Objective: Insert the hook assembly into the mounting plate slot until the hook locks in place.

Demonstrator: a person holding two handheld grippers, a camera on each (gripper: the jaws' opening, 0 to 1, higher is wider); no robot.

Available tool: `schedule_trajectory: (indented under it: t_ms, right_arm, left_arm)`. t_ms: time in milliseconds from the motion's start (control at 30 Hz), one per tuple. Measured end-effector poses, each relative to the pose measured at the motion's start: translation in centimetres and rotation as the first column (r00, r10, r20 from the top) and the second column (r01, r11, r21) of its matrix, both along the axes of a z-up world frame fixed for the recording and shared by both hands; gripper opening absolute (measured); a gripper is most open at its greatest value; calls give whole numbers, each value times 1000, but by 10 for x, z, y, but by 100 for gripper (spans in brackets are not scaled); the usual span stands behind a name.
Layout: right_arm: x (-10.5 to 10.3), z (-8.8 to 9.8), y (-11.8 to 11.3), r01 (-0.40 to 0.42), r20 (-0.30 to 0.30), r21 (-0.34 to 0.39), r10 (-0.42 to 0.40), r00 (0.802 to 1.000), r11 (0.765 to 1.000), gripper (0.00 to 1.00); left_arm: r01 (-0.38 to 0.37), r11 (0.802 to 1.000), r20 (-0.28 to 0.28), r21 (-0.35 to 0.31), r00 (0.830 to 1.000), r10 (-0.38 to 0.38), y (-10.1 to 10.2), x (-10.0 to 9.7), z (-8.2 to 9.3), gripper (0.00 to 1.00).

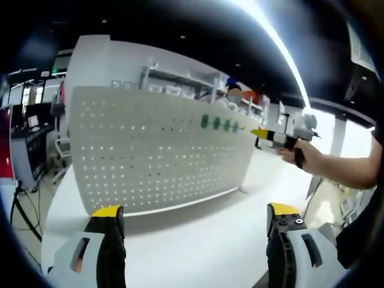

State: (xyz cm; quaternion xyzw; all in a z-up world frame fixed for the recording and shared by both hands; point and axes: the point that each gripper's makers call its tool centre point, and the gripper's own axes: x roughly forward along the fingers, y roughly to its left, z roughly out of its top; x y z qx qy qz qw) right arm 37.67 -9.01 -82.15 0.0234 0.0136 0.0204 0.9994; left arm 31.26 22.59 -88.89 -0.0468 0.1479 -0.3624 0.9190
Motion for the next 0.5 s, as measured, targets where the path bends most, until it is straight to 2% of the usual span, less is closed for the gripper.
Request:
schedule_trajectory:
  t_ms: [367, 500]
  right_arm:
    - [-27, -32, 13, -11, -67, 25, 13, 998, 1000, 98]
    - [-38, -42, 21, -23, -87, 35, 26, 996, 999, 99]
  left_arm:
    - [8, 1000, -3, 18, 1000, -8, 0, -5, 0, 100]
    - [9, 1000, 3, 11, 1000, -9, -1, -7, 2, 100]
